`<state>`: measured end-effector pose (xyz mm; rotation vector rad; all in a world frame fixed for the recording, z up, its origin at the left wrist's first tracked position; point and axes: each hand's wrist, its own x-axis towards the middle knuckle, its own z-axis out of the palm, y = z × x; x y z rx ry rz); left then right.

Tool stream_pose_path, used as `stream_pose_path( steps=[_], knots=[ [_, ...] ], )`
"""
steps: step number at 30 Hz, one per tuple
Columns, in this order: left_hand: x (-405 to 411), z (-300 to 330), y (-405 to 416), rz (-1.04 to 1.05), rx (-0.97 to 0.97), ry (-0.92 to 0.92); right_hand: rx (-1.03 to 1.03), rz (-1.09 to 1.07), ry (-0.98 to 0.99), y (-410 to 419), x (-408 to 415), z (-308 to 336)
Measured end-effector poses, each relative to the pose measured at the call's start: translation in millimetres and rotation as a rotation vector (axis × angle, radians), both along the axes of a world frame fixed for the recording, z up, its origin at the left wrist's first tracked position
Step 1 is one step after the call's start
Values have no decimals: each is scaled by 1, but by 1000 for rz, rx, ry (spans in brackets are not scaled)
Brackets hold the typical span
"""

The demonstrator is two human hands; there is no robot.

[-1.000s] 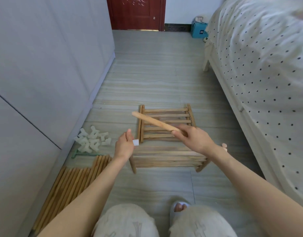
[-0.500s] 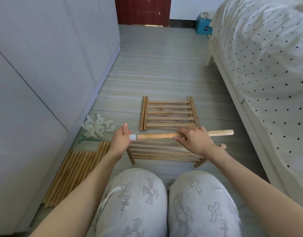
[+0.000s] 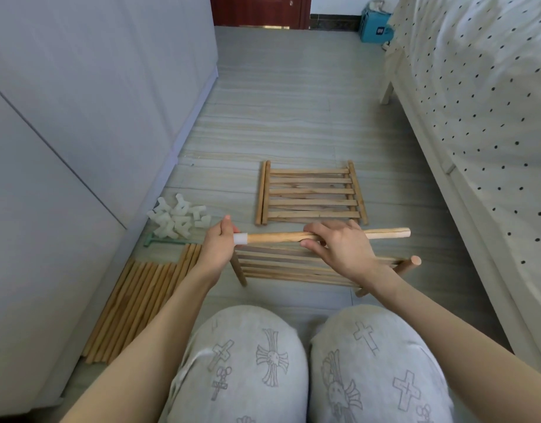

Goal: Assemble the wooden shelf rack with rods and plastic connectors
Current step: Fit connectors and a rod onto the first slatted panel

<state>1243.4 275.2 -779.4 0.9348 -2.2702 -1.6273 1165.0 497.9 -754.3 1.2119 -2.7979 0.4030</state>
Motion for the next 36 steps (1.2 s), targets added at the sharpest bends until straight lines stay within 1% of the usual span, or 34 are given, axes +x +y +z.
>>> stream_pose_path(
  steps=[2, 6, 15, 18, 21, 23, 26, 28, 30, 32, 34, 36],
  knots=[
    [-1, -2, 1, 25, 18, 4, -7, -6, 12, -1, -1, -2],
    [-2, -6, 2, 71, 32, 8, 54, -24, -28, -3, -8, -4],
    [-11, 0, -2, 89, -47, -59, 76, -20, -314, -8, -11, 12],
    [-10, 3, 0, 97, -51, -80, 86, -28, -357, -9, -9, 15],
    [-13, 6, 4, 95, -2, -95, 101, -64, -316, -6, -3, 17],
    [-14, 9, 4, 87, 27, -75, 1, -67, -256, -2, 4, 18],
    [-14, 11, 2, 94, 57, -21, -233, -16, -17, 11, 17, 16],
    [-14, 11, 3, 91, 61, 3, -295, -22, 131, 23, 26, 10],
    [-15, 15, 5, 97, 116, 25, -289, -55, 246, 33, 33, 1],
    [-18, 18, 6, 113, 186, 43, -285, -89, 297, 43, 37, -11],
    [-19, 19, 8, 117, 187, 62, -243, -128, 294, 50, 38, -22],
    [-15, 18, 10, 96, 164, 85, -145, -194, 225, 55, 33, -34]
  ],
)
